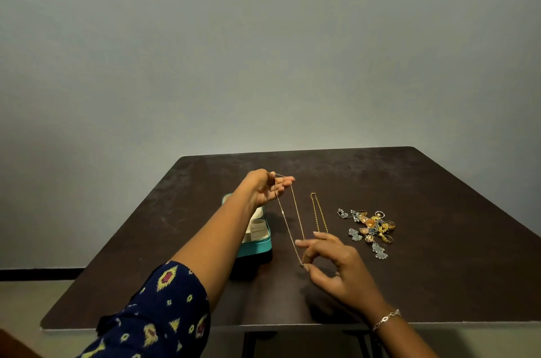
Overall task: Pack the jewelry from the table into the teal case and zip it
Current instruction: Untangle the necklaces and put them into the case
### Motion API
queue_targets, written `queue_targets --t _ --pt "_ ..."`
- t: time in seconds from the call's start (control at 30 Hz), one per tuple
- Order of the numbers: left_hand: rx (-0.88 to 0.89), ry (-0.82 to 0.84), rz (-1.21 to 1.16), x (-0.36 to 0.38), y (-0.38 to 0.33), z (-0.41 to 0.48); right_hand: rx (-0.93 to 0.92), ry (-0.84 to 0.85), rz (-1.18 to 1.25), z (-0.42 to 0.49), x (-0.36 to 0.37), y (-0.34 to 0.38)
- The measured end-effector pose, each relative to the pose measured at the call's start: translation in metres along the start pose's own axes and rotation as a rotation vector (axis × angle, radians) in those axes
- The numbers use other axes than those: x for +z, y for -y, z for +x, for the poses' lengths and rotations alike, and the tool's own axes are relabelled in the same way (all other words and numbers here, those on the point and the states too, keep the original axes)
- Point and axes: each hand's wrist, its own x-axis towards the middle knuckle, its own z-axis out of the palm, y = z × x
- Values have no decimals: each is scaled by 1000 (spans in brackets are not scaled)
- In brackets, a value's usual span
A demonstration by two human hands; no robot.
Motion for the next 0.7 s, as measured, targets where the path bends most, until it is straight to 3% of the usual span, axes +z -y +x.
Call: queue_targets --t 0.17,0.3,0.43,0.7 --pt "58 -13 -64 -4 5 -13 129 42 178 2 -5 29" --pt "110 17 -23 -8 10 -25 348 -133 617 6 -6 44" --pt "183 28 -35 -6 14 -43 547 -232 819 11 -9 45" --pt "209 155 146 9 32 -84 605 -281 826 18 -12 53"
